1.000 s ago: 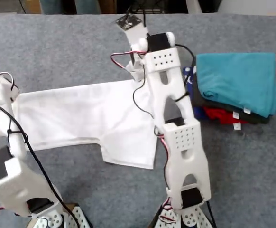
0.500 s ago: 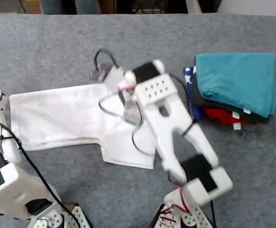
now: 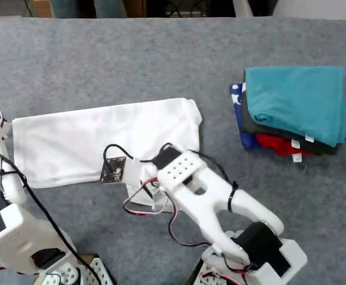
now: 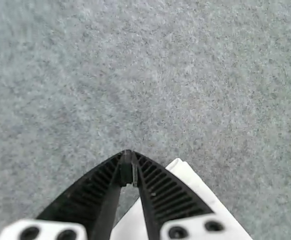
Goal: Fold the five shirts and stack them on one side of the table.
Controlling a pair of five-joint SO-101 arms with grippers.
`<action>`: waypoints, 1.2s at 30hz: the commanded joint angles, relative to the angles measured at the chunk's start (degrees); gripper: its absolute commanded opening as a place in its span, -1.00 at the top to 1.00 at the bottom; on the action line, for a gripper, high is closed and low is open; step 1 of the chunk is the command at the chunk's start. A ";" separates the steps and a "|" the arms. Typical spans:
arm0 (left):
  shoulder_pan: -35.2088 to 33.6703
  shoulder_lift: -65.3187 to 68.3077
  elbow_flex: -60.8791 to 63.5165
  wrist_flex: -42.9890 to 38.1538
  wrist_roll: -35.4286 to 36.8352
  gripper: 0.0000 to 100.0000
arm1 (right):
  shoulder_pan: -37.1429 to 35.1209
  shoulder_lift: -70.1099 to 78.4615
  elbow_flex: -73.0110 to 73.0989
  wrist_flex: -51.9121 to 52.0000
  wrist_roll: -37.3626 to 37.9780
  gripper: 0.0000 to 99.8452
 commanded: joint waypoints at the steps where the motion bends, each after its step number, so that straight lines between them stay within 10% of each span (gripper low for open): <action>1: -0.48 -2.81 -0.22 -1.14 0.18 0.94 | -0.70 3.03 1.80 -6.86 0.35 0.43; 19: -0.48 -2.81 -0.22 -1.14 0.18 0.94 | 3.60 17.19 -5.58 -11.78 -2.11 0.97; 27: -0.31 1.41 -2.77 -1.05 0.18 0.94 | 6.15 20.00 -41.01 21.27 -4.22 0.97; 36: -0.04 2.90 -3.74 -1.05 -1.41 0.94 | 11.96 42.24 -77.76 35.96 7.12 0.97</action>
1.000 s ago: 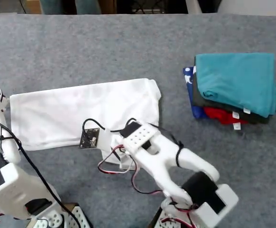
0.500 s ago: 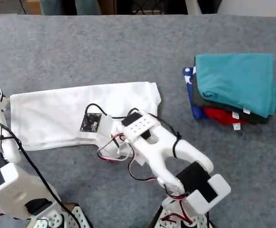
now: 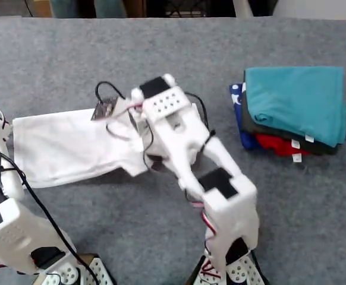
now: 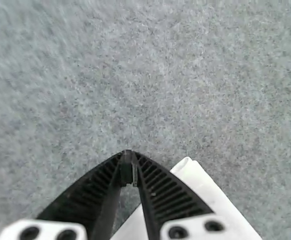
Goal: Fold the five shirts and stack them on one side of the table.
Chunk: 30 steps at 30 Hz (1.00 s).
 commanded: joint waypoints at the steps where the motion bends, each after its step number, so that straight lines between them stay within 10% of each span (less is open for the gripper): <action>1: 0.04 -0.35 -2.86 -0.62 -2.20 0.94 | 1.85 6.02 -14.37 2.02 2.11 0.97; 10: 0.04 -0.35 -2.86 -0.62 -2.64 0.94 | 0.18 14.37 -18.77 0.97 10.11 0.94; 19: 0.04 -0.35 -2.77 -0.62 -2.64 0.94 | 2.46 14.37 -23.25 -9.23 1.85 0.27; 30: 0.04 -0.35 -2.77 -0.62 -2.64 0.94 | 2.73 9.36 -31.96 2.20 -16.18 0.91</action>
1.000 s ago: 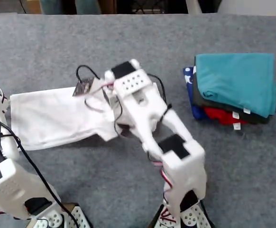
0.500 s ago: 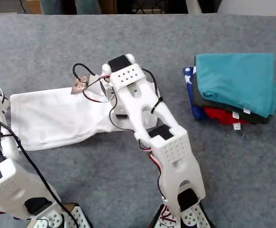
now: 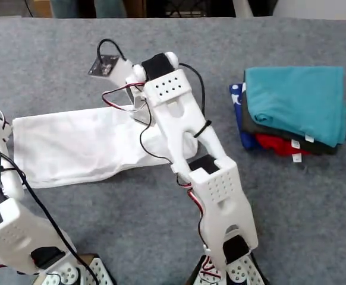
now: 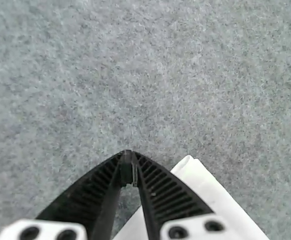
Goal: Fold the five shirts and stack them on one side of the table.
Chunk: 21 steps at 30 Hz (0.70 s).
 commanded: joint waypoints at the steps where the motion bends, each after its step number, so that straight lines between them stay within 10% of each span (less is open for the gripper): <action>1: 0.04 -0.35 -2.77 -0.62 -0.53 0.94 | 0.44 -6.73 2.77 0.97 -3.60 0.89; 12: 0.04 -0.35 -2.86 -0.62 -0.53 0.94 | -5.54 -18.24 39.16 -8.70 -1.41 0.97; 21: -0.04 -0.35 -2.86 -0.62 -0.53 0.94 | -4.48 -12.35 39.87 -30.51 -1.32 0.97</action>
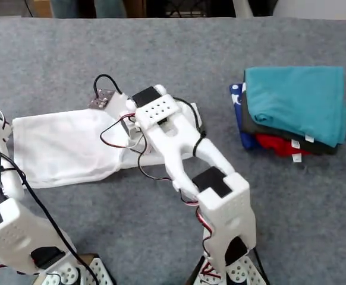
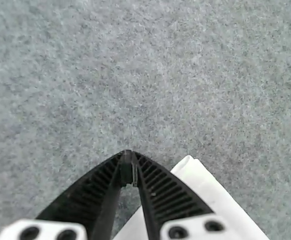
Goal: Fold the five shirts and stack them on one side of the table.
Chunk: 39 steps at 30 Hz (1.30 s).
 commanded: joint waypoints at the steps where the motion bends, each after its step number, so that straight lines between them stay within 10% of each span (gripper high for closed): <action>1: -0.04 -0.35 -2.86 -0.62 -0.53 0.94 | 0.97 1.54 -2.77 -8.26 0.53 0.97; 11: -0.04 -0.35 -2.86 -0.62 -0.53 0.94 | 7.03 2.68 -10.95 -16.00 0.26 0.97; 21: -0.04 -0.35 -2.86 -0.62 -0.53 0.94 | 2.29 -4.53 -15.78 19.52 0.18 0.97; 30: -0.04 -0.35 -2.86 -0.62 -0.53 0.94 | 7.82 9.01 -4.26 -1.14 0.18 0.97; 39: 0.04 -6.33 -6.73 9.14 -0.53 0.93 | 6.86 3.65 -21.67 16.44 0.26 0.97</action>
